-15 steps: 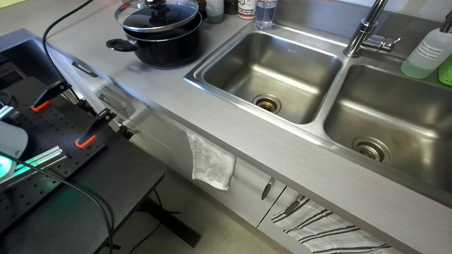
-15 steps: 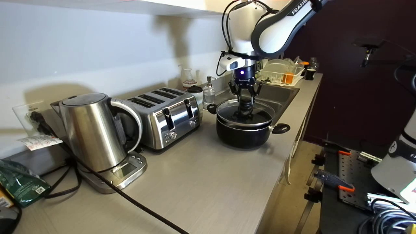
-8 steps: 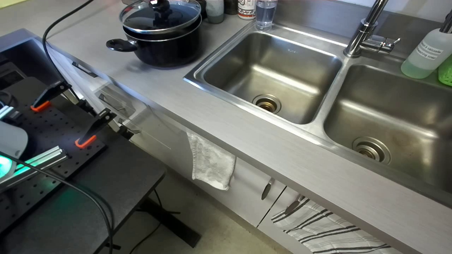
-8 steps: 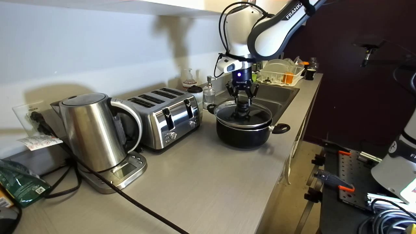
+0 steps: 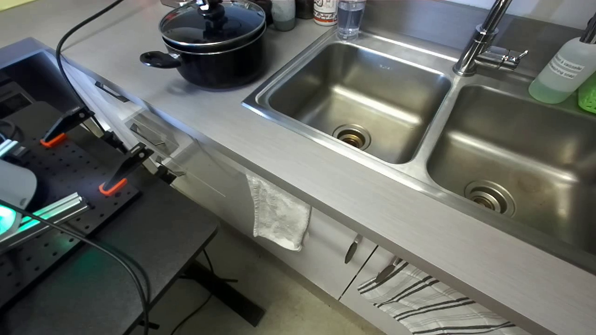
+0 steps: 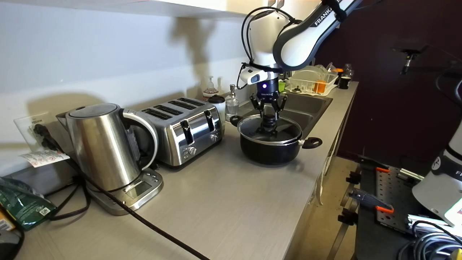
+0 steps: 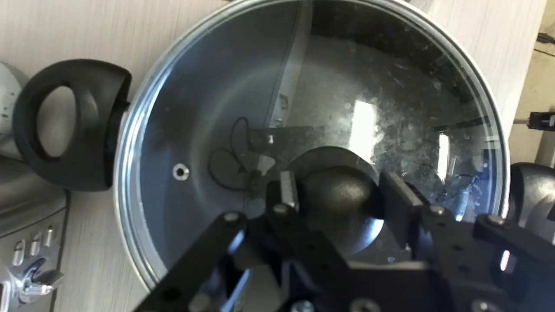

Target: Place the lid on the pot

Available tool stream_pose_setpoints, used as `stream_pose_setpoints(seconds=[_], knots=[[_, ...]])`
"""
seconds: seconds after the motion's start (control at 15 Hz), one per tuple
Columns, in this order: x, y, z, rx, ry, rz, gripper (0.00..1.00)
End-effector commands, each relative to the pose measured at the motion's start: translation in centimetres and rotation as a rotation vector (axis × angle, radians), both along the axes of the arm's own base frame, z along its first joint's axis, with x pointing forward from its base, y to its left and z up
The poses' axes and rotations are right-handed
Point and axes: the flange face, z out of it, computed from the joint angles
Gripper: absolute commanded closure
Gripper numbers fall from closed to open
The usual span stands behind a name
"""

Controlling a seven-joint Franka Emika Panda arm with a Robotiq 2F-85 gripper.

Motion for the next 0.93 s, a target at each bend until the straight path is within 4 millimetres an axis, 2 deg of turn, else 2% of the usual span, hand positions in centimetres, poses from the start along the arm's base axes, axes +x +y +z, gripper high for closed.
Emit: stream_pose_setpoints(seconds=[0.0,0.87], knots=[[0.91,-0.40,0.80,0.003,-0.022,0.030,0.75],[0.79,-0.70,0.60,0.008,-0.011,0.050,0.75]])
